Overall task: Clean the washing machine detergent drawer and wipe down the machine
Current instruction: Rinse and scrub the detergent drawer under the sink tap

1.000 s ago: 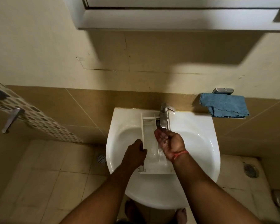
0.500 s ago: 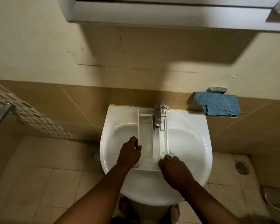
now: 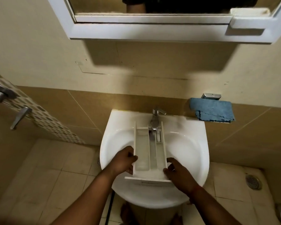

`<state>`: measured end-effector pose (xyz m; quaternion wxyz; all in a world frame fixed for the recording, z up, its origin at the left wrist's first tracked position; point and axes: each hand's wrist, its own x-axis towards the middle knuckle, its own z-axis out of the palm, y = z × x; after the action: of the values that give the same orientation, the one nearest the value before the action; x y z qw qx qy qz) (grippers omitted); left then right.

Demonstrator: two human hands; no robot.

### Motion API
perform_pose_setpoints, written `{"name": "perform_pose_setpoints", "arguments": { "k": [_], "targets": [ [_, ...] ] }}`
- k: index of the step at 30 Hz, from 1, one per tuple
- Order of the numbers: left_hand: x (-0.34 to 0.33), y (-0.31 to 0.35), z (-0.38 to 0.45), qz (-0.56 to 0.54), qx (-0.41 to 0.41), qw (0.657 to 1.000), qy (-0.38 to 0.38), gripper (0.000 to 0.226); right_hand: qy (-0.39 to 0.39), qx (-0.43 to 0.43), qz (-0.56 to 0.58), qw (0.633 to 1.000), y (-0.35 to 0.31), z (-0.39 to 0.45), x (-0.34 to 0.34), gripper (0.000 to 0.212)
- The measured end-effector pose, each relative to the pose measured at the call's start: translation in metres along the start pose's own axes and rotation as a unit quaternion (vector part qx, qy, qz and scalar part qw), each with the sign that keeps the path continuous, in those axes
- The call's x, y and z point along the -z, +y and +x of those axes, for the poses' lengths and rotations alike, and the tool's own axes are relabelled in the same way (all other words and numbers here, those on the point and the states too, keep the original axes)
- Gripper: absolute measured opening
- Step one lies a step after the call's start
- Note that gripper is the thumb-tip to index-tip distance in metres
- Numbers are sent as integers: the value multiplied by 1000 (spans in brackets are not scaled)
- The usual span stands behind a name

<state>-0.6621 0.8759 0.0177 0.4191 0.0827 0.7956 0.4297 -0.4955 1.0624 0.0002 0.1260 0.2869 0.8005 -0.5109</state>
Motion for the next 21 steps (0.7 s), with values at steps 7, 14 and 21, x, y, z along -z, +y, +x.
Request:
{"name": "perform_pose_setpoints", "arguments": {
  "k": [7, 14, 21],
  "targets": [
    [-6, 4, -19, -8, 65, 998, 8, 15, -119, -80, 129, 981, -22, -25, 33, 27],
    [-17, 16, -33, -64, 116, 991, 25, 14, -121, -74, 211, 967, -37, -38, 59, 58],
    [-22, 22, -40, -90, 130, 987, 11, 17, -86, -41, 196, 976, -48, -36, 64, 54]
  ]
}}
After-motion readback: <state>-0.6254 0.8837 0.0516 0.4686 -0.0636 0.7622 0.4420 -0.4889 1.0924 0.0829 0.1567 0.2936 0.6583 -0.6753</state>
